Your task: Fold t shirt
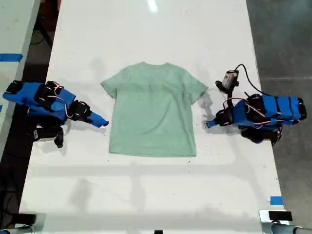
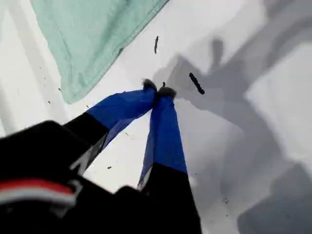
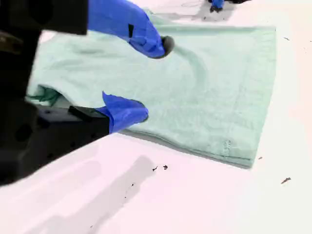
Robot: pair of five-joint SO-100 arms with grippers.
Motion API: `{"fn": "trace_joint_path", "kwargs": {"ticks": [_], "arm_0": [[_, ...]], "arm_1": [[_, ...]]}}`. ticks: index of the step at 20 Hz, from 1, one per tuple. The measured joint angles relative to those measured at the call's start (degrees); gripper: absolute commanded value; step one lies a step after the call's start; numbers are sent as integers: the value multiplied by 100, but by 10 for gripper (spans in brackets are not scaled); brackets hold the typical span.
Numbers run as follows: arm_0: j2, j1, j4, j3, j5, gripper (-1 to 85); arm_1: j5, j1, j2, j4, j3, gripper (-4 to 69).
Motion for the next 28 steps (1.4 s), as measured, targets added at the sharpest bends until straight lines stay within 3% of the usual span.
{"fn": "trace_joint_path", "kwargs": {"ticks": [3, 5, 9, 11, 13, 15, 20, 22, 28], "arm_0": [[0, 0, 0, 0, 0, 174], [0, 0, 0, 0, 0, 174], [0, 0, 0, 0, 0, 174], [0, 0, 0, 0, 0, 174], [0, 0, 0, 0, 0, 174], [0, 0, 0, 0, 0, 174], [0, 0, 0, 0, 0, 174], [0, 0, 0, 0, 0, 174], [0, 0, 0, 0, 0, 174]], "arm_1": [[-132, 88, 0, 0, 0, 52], [-149, 79, 0, 0, 0, 11], [105, 97, 0, 0, -9, 6], [281, 378, -18, 9, -202, 6], [246, 896, -466, 299, -932, 59], [-158, 1564, -1485, 563, -2101, 117], [-1846, 3489, -5317, 1274, -5599, 151], [-2399, 4122, -6539, 1292, -6548, 164], [-3305, 5133, -9044, -105, -6952, 161]]}}
